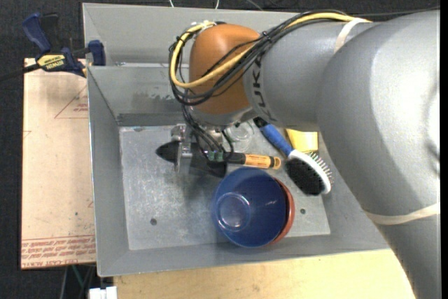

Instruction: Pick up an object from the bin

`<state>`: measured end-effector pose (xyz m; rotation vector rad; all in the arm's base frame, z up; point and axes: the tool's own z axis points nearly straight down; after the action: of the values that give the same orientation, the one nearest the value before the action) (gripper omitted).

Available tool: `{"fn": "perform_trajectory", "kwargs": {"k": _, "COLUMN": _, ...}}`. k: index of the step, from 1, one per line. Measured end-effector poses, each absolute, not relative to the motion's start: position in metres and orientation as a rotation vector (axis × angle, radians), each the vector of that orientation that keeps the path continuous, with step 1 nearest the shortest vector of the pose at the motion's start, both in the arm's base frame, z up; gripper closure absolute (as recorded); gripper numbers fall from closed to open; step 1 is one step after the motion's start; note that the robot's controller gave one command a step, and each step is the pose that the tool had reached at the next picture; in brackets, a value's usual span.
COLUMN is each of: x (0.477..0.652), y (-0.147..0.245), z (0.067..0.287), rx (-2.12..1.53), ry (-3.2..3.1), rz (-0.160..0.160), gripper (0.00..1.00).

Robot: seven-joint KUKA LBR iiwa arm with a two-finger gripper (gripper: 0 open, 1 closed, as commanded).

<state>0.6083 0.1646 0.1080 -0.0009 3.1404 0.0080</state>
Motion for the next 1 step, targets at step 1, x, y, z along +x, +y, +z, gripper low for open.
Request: {"fn": "perform_trajectory", "kwargs": {"k": 1, "x": 0.6055, "y": 0.1641, "z": 0.1067, "rx": -0.011, "ry": 3.154, "rz": 0.002, "gripper": 1.00}}
